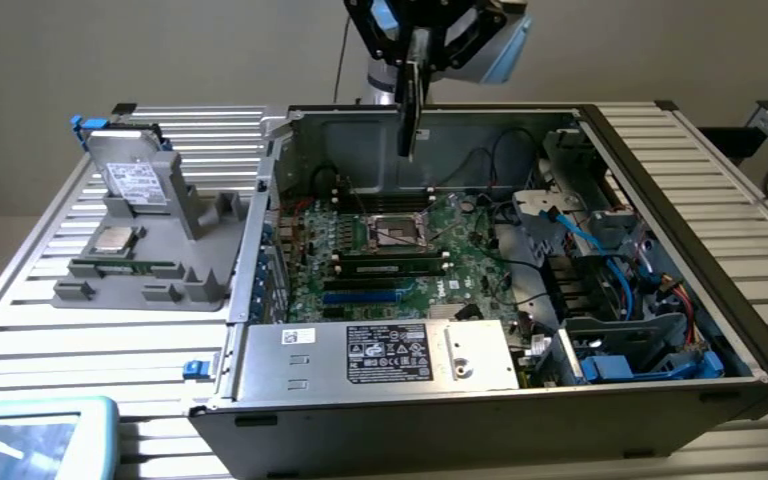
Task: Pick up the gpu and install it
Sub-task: 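Pick up the gpu and move the gpu toward the slot, then insert the gpu into the slot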
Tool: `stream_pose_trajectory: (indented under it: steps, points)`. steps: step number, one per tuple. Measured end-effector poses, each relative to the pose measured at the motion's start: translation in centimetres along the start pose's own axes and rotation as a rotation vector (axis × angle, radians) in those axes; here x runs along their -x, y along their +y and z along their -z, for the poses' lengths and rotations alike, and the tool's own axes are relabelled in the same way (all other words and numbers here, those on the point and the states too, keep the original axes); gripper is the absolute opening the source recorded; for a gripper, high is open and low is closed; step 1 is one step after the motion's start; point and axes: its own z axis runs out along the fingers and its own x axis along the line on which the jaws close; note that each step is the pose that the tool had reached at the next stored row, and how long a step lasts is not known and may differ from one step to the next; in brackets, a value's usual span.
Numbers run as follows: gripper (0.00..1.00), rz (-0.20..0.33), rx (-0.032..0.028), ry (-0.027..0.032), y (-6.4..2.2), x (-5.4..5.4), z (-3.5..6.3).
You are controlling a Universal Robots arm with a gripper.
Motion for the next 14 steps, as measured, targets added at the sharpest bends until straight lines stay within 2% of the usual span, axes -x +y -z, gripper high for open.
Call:
stream_pose_trajectory:
  steps: [3,9,11,14]
  points:
    - [0.27,0.0,0.0003,0.001,0.07,0.71,0.02]
    - [0.27,0.001,0.0004,0.001,0.08,0.77,0.01]
    - [0.27,0.026,-0.0005,0.0034,0.08,0.77,0.0]
    - [0.27,0.081,-0.0052,0.0086,0.08,0.77,0.01]
